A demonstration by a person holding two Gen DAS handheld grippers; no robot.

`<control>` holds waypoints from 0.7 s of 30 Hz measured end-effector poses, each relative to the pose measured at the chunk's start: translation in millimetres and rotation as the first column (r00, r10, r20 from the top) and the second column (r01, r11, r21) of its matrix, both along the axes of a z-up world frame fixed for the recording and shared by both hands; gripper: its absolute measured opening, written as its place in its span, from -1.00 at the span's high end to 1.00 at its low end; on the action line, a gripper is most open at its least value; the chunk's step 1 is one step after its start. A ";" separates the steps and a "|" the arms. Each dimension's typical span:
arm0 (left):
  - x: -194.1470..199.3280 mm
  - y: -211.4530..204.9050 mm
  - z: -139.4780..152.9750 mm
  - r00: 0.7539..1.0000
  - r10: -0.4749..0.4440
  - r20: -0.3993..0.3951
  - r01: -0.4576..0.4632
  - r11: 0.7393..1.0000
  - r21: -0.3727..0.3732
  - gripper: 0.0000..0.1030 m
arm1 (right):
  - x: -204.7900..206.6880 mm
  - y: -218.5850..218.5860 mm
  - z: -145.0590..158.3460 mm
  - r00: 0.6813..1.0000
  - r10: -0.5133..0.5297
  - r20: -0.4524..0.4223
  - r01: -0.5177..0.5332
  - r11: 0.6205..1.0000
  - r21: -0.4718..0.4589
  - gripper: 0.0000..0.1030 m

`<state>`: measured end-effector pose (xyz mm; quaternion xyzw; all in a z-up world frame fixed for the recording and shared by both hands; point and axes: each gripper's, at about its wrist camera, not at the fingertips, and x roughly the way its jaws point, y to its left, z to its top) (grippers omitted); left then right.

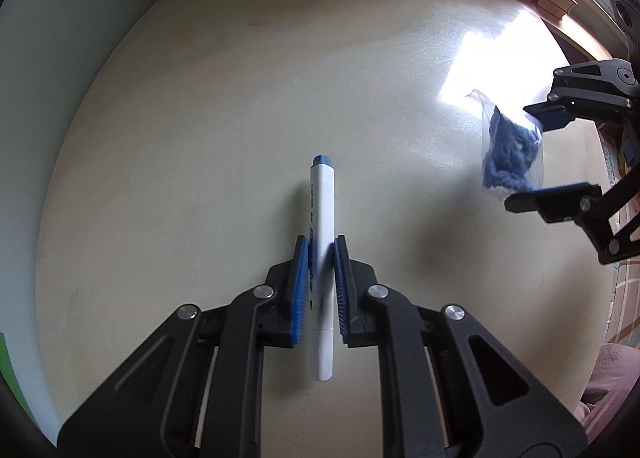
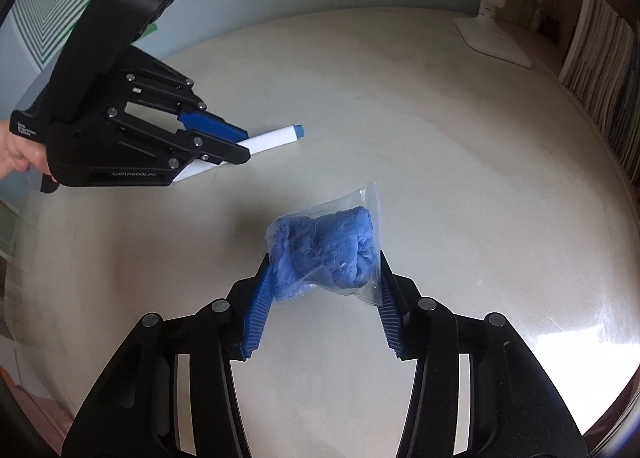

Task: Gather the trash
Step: 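Carry the white marker and blue bag over the teal wastebasket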

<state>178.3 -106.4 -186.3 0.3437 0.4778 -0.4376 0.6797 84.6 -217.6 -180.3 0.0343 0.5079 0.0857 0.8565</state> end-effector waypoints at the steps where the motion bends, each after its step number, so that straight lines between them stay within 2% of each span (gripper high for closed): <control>1: -2.1 -0.5 2.4 1.000 -0.004 0.008 0.004 1.000 0.001 0.78 | -5.1 -4.0 2.8 1.000 -0.012 0.004 0.012 1.000 0.003 0.06; 6: -18.7 -19.7 16.2 0.999 -0.038 0.036 0.038 0.999 -0.001 0.78 | -38.6 -22.5 13.4 0.998 -0.068 0.016 0.068 0.998 0.008 0.06; 13: -69.8 -53.4 32.4 0.987 -0.143 0.068 0.143 0.990 -0.006 0.78 | -101.7 -60.7 28.2 0.979 -0.198 0.050 0.198 0.980 0.007 0.06; 18: -122.3 -93.4 42.6 0.965 -0.251 0.071 0.253 0.967 -0.021 0.78 | -170.3 -89.5 34.5 0.946 -0.318 0.064 0.318 0.948 0.009 0.06; 21: -154.9 -117.0 40.9 0.942 -0.327 0.070 0.329 0.944 -0.025 0.78 | -221.6 -107.4 33.9 0.913 -0.403 0.062 0.403 0.915 0.008 0.06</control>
